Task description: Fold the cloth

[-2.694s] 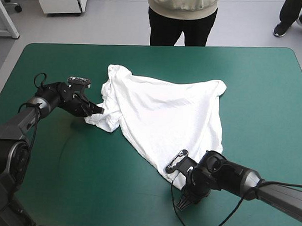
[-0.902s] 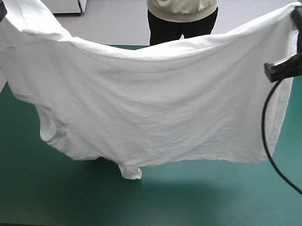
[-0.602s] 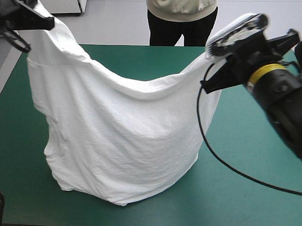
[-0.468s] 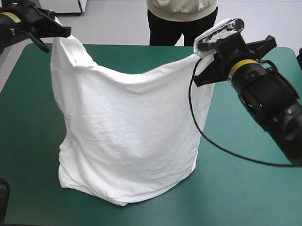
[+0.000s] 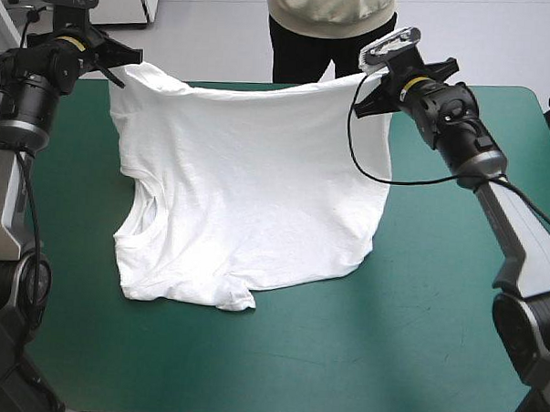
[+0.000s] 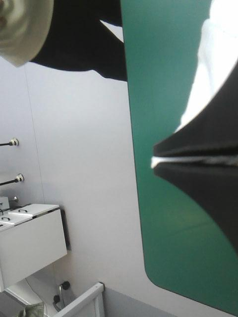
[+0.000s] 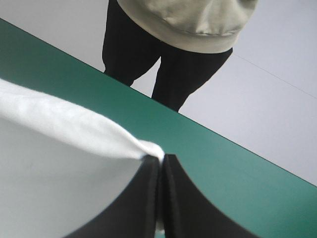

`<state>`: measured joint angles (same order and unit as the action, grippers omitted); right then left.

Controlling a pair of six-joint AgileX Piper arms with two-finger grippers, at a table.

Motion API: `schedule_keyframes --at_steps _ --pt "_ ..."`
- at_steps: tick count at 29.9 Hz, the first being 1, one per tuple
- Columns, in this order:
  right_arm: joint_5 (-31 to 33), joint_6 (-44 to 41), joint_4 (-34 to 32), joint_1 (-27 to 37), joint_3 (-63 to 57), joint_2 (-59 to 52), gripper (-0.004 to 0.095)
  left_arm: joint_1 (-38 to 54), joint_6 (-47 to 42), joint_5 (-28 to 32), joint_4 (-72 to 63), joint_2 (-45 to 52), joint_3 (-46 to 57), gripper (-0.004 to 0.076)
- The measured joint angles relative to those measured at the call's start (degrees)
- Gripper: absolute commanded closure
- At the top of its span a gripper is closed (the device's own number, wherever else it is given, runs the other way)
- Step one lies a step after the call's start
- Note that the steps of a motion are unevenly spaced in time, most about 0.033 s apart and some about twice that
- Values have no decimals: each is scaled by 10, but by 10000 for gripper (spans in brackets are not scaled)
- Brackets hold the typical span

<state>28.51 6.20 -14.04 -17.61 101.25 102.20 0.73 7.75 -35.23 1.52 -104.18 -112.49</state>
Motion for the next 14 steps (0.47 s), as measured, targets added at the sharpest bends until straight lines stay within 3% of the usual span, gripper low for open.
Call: schedule_keyframes --at_steps 5,8,10,13,14 --pt "-28 6 23 0 29 81 924 6 -3 8 -1 -56 0 733" --pt "-32 6 30 1 39 125 870 6 -3 8 -21 -92 0 733" --pt "-32 6 45 4 42 149 787 6 -3 3 -26 -115 0 732" --pt "-24 12 85 16 43 176 589 6 -3 -13 -37 -150 0 703" --pt "-20 16 101 23 43 182 481 6 -2 -18 -39 -160 0 668"
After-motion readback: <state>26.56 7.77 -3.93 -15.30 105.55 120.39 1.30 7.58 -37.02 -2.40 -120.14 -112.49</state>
